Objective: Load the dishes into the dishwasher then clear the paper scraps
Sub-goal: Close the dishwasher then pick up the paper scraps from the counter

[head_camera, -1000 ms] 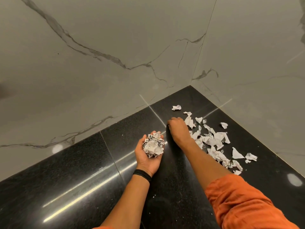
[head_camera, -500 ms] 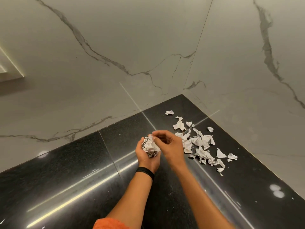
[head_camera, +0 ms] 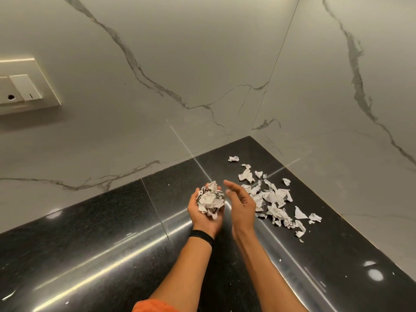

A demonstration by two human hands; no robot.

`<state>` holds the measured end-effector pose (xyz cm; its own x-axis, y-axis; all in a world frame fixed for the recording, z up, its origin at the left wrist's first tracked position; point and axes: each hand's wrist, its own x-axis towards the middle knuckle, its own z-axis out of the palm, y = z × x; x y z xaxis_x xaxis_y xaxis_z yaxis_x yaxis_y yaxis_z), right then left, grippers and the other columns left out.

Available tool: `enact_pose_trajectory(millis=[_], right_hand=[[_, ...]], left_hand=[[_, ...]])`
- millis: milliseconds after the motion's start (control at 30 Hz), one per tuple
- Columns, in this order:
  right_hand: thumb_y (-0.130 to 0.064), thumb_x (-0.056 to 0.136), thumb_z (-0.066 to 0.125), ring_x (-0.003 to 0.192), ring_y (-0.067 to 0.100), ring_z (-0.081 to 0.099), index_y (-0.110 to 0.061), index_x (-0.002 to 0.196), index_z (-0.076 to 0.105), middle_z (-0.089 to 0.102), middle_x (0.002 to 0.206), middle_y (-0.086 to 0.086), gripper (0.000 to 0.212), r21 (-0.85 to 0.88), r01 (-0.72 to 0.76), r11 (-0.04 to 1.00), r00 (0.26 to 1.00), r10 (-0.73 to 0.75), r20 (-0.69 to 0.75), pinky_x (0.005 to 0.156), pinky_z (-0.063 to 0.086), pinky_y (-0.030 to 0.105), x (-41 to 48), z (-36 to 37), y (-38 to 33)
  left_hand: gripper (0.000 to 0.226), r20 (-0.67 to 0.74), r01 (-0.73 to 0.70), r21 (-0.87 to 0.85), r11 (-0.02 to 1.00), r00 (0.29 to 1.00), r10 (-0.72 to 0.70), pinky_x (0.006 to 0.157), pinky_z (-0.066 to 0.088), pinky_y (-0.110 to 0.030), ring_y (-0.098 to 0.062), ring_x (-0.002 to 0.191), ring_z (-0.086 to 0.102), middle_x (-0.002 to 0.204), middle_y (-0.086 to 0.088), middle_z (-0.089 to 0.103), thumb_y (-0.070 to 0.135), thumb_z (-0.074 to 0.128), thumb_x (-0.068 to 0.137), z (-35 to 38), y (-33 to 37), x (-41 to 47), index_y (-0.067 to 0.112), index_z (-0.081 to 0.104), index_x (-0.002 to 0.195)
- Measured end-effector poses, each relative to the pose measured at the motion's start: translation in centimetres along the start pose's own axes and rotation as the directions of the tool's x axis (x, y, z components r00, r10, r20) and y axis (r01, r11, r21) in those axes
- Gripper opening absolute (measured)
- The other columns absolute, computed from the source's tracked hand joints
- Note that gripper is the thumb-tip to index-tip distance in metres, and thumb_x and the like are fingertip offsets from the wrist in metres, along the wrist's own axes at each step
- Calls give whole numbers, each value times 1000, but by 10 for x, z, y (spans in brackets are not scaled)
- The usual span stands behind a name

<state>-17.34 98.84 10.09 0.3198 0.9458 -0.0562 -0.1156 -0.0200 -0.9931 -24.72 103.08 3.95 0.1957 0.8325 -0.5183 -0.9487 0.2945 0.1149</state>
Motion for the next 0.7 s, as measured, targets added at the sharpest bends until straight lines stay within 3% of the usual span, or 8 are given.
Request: enact_pose_trajectory(millis=[33, 100, 200, 300, 433, 700], right_hand=[[6, 99, 49, 108, 20, 70, -11, 96, 80, 77, 83, -4, 35, 63, -9, 998, 997, 14, -78, 83, 55, 16, 9, -1, 10], [-3, 99, 55, 116, 19, 65, -20, 102, 77, 76, 105, -6, 28, 52, -26, 998, 990, 33, -136, 93, 54, 26, 20, -4, 35], [-15, 101, 58, 110, 12, 69, -18, 118, 71, 75, 111, -5, 22, 111, -101, 989, 991, 110, -76, 84, 56, 22, 13, 5, 37], [-27, 100, 63, 112, 15, 69, -22, 126, 67, 73, 120, -1, 27, 133, -121, 984, 992, 124, -20, 93, 57, 33, 4, 15, 40], [-29, 99, 63, 113, 18, 69, -22, 126, 67, 73, 119, 2, 28, 136, -132, 982, 989, 139, -49, 100, 54, 40, -9, 15, 34], [-20, 101, 59, 104, 26, 72, -12, 121, 66, 74, 111, 11, 22, 221, -38, 974, 988, 70, -138, 85, 59, 34, -71, 2, 9]], left_hand=[[52, 3, -6, 4, 1000, 1000, 6, 90, 52, -35, -27, 98, 66, 111, -14, 70, 36, 57, 93, 0, 2, -1, 7, 60, 135], [54, 11, -22, 4, 1000, 1000, 22, 86, 54, -34, -26, 98, 66, 115, -13, 68, 37, 55, 95, -1, 4, -1, 7, 56, 140], [49, 11, -19, 7, 1000, 1000, 19, 87, 56, -35, -26, 93, 69, 108, -13, 71, 37, 53, 96, 1, 1, -3, 3, 64, 130], [40, 26, -16, 40, 999, 1000, 15, 75, 60, -32, -25, 82, 71, 94, -12, 72, 37, 48, 98, 4, -6, -10, 5, 69, 107], [32, 72, -26, 74, 997, 997, 20, 76, 56, -32, -22, 81, 69, 90, -8, 71, 35, 49, 97, 7, -10, -31, 9, 69, 100], [32, 213, 16, 112, 994, 976, -40, 74, 60, -33, -23, 85, 68, 95, -10, 68, 33, 62, 84, -3, -24, -96, 8, 67, 103]])
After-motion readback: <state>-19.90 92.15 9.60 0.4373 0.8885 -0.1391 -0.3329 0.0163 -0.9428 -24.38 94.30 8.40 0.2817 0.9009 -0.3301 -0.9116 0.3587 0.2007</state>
